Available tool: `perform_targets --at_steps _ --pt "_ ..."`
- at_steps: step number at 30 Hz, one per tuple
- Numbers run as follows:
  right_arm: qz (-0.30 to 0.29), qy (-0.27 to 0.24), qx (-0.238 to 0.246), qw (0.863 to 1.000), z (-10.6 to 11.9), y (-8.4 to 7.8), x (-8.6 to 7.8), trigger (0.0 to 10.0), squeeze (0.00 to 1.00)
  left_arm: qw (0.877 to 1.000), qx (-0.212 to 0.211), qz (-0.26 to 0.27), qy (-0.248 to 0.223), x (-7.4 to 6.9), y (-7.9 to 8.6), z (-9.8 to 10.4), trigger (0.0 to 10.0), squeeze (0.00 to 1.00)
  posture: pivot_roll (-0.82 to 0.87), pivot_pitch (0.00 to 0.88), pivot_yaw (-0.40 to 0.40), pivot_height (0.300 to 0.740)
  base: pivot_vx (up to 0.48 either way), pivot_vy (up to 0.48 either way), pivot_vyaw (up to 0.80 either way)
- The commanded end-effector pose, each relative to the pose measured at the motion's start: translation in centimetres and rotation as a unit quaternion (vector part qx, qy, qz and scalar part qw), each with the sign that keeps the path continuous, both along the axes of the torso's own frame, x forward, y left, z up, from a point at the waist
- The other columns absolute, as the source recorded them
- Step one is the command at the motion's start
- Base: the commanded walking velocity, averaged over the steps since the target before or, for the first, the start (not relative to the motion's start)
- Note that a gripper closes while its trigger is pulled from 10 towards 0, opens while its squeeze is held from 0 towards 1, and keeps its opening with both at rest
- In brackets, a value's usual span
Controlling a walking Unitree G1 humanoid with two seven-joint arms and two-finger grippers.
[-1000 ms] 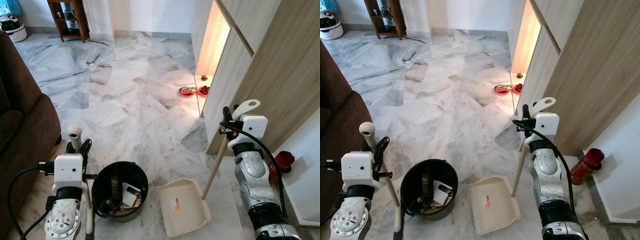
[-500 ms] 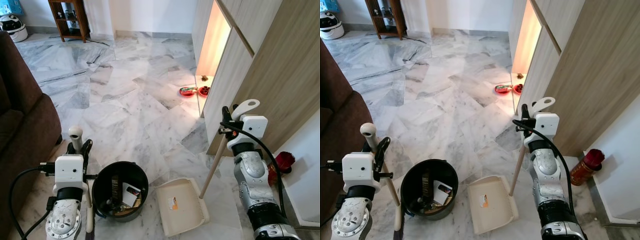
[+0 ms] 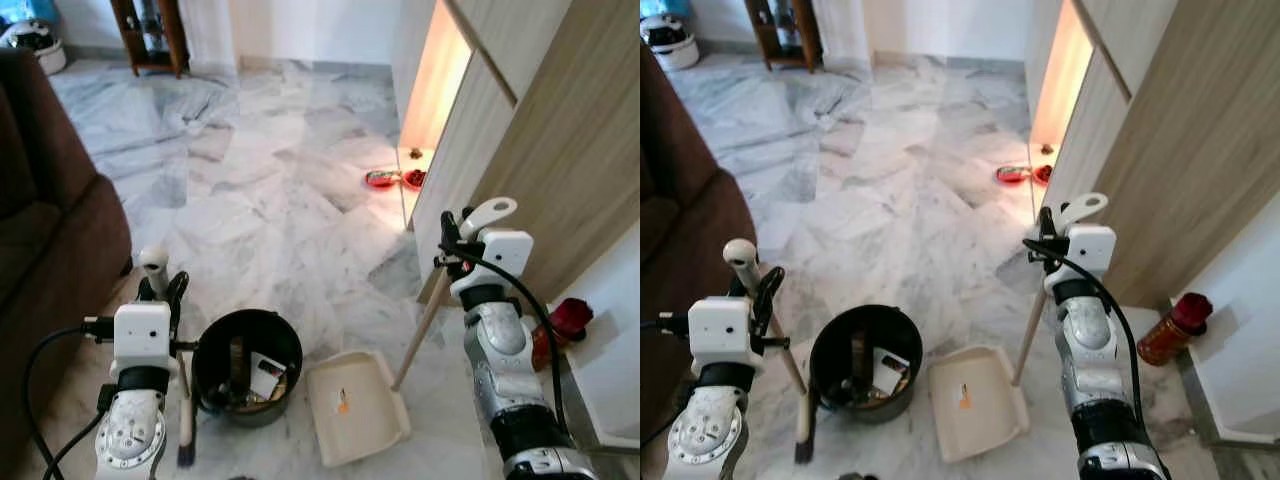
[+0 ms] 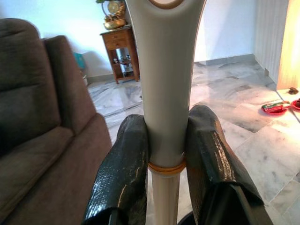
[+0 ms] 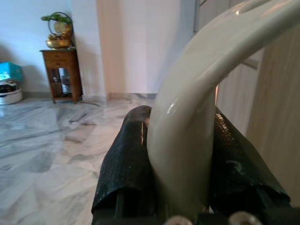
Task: Sweep floor
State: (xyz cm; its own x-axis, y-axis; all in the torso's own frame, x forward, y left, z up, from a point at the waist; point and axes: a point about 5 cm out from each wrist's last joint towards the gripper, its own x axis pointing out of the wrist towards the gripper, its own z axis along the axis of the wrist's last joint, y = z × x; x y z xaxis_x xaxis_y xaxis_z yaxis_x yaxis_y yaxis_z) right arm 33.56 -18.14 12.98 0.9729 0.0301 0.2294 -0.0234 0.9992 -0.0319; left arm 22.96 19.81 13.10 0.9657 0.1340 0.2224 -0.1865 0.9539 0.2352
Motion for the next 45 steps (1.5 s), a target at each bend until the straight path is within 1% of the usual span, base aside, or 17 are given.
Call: perform_targets --at_steps 1,12,27,30,45 --pt "-0.001 -0.019 0.005 1.000 0.88 0.03 0.17 10.0 0.00 1.000 0.007 0.001 -0.014 -0.17 0.04 0.62 10.0 0.00 0.06 0.080 -0.028 0.740 -0.349 0.000 0.00" --pt "0.001 -0.023 0.006 1.000 1.23 0.11 0.44 10.0 0.00 1.000 0.007 0.005 -0.014 -0.09 0.24 0.59 10.0 0.00 0.06 0.097 -0.028 0.740 -0.347 0.000 0.00" --pt "0.000 -0.022 0.011 1.000 1.20 0.17 0.45 10.0 0.00 1.000 0.004 0.005 -0.014 -0.06 0.13 0.52 10.0 0.00 0.06 0.093 -0.029 0.740 -0.339 0.000 0.00" --pt "-0.001 -0.018 0.016 1.000 1.11 0.15 0.46 10.0 0.00 1.000 0.004 0.004 -0.014 0.09 0.12 0.47 10.0 0.00 0.05 0.088 -0.029 0.740 0.000 0.000 0.00" --pt "0.003 -0.008 0.012 1.000 0.84 0.28 0.51 10.0 0.00 1.000 0.005 -0.005 -0.010 0.37 -0.18 0.36 10.0 0.00 0.05 0.085 -0.031 0.740 0.000 0.000 -0.77"
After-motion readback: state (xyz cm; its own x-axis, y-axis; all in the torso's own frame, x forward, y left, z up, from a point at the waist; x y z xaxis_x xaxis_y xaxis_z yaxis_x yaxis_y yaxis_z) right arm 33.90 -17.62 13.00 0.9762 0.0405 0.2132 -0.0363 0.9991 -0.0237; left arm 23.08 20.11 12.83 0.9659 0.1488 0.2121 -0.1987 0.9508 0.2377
